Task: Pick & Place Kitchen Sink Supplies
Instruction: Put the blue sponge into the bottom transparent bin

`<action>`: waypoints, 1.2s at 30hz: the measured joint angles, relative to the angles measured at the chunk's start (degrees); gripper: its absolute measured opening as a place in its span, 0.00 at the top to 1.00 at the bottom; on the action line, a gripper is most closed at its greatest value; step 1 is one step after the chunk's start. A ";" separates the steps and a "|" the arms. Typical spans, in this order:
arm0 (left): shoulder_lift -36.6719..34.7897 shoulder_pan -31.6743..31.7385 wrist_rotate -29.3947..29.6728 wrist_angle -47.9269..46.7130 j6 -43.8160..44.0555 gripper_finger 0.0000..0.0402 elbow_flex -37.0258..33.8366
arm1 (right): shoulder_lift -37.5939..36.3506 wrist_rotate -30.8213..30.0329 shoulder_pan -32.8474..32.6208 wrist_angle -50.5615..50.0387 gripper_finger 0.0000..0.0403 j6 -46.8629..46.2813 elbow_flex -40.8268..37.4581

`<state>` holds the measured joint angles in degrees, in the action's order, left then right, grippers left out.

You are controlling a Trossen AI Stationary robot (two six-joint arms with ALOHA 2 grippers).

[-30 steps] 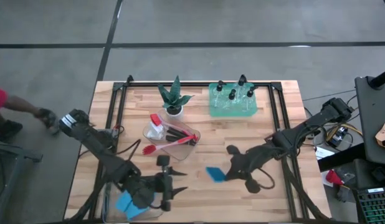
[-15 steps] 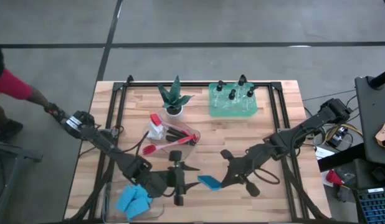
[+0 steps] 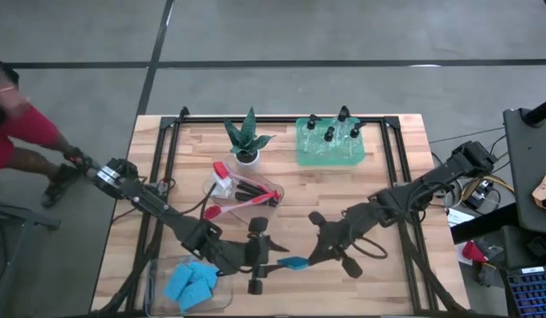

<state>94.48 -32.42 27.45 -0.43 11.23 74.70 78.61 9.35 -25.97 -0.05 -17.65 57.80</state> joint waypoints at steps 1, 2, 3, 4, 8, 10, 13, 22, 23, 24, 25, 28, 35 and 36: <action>-0.01 -0.05 -0.44 -0.22 0.57 0.61 0.00 | 0.00 -0.05 0.08 -0.27 0.98 -0.28 -0.04; -0.11 -0.06 -1.42 -0.25 0.91 0.62 0.00 | 0.02 -0.09 0.08 -0.21 0.98 -0.56 -0.12; -0.36 -0.07 -2.26 -0.53 1.07 0.63 0.00 | 0.13 -0.16 0.08 -0.22 0.98 -0.61 -0.15; -0.64 -0.07 -2.66 -0.74 1.30 0.64 0.02 | 0.22 -0.33 0.06 -0.34 0.98 -0.61 -0.17; -1.06 -0.09 -2.56 -1.76 1.50 0.62 0.09 | 0.28 -0.31 0.11 -0.47 0.98 -0.68 -0.24; -1.05 -0.09 -2.56 -2.05 1.95 0.60 0.07 | 0.26 -0.29 0.10 -0.40 0.98 -0.79 -0.24; -0.91 0.02 -1.06 -1.94 3.15 0.56 0.07 | 0.26 -0.22 0.06 -0.27 0.98 -0.77 -0.24; -0.24 0.33 0.06 -1.57 3.88 0.51 0.07 | 0.22 -1.30 0.46 3.12 0.98 0.63 -0.26; -0.24 0.32 -0.08 -1.67 4.02 0.53 0.07 | 0.24 -1.34 0.48 2.97 0.98 0.82 -0.27; -0.24 0.32 -0.60 -1.73 4.17 0.55 0.07 | 0.24 -1.39 0.50 2.95 0.98 1.31 -0.28; -0.24 0.32 -1.11 -1.59 4.41 0.59 0.07 | 0.24 -1.56 0.56 3.19 0.98 2.04 -0.28; -0.24 0.32 -2.26 -1.66 5.10 0.75 0.07 | 0.24 -1.68 0.54 3.89 0.98 3.57 -0.28; -0.88 0.19 -6.53 -3.45 8.66 0.95 0.09 | 0.27 -2.13 0.36 4.54 0.96 4.38 -0.28; -1.14 0.11 -7.90 -4.87 10.45 0.94 0.15 | 0.31 -2.28 0.34 3.55 0.95 4.37 -0.29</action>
<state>93.34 -32.31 19.55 -5.30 21.69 74.84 78.91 7.07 -25.63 3.50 -13.28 57.52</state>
